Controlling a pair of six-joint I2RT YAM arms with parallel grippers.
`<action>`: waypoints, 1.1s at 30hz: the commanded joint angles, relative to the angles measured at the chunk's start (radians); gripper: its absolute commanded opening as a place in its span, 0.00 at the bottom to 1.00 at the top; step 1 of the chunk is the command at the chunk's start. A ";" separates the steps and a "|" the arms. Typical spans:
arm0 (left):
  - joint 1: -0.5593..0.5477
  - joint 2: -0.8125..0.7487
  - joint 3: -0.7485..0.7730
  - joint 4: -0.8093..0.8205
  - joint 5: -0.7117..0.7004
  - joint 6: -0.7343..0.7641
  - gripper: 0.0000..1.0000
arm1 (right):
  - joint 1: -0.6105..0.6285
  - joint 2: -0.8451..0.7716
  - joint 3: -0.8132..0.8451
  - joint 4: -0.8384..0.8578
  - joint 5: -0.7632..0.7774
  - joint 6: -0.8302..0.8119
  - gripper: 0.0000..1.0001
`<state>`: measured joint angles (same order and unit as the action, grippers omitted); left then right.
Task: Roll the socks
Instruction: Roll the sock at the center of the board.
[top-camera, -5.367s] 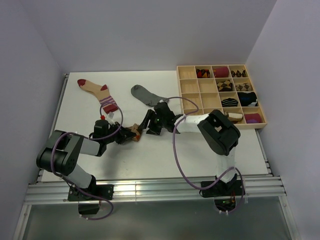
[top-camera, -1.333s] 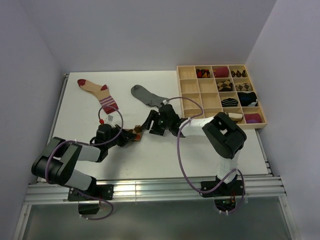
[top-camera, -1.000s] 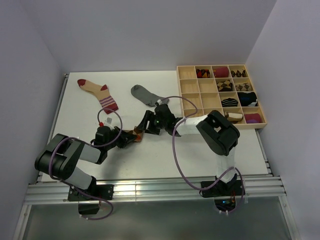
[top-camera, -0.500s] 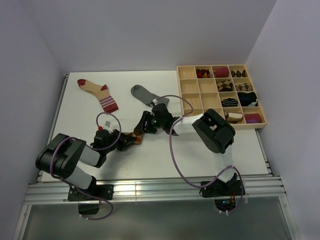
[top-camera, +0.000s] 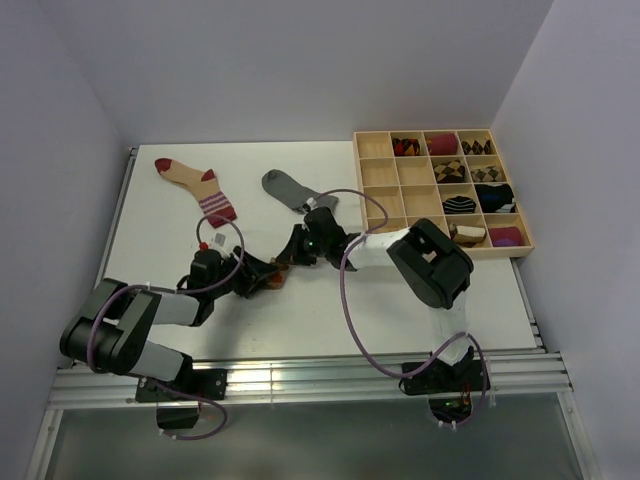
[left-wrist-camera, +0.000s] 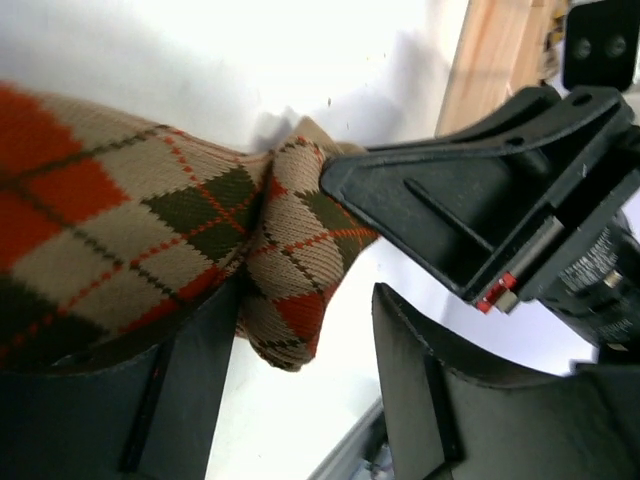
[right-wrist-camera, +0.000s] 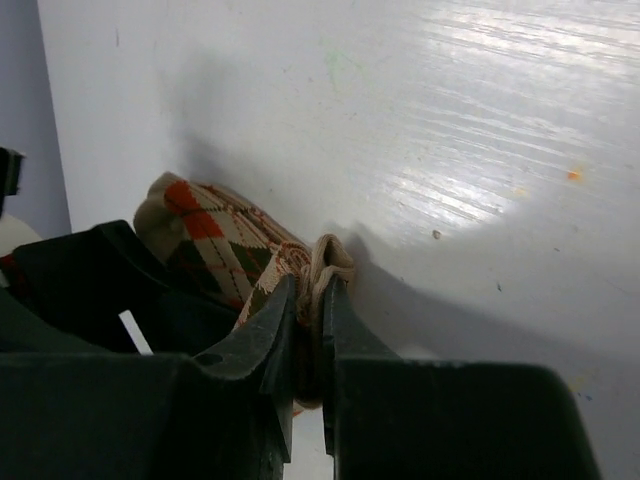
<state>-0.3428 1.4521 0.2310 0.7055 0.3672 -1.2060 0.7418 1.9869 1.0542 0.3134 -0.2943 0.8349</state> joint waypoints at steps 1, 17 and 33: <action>0.002 -0.015 0.048 -0.287 -0.129 0.175 0.63 | 0.005 -0.066 -0.013 -0.098 0.118 -0.033 0.00; -0.047 0.058 0.258 -0.170 -0.078 0.520 0.69 | -0.055 -0.175 -0.114 -0.304 0.293 0.157 0.00; -0.416 -0.027 0.283 -0.293 -0.500 0.895 0.71 | -0.055 -0.163 -0.088 -0.335 0.276 0.194 0.00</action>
<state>-0.7303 1.3891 0.4847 0.4267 -0.0463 -0.3809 0.6930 1.8362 0.9684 0.0807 -0.0418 1.0370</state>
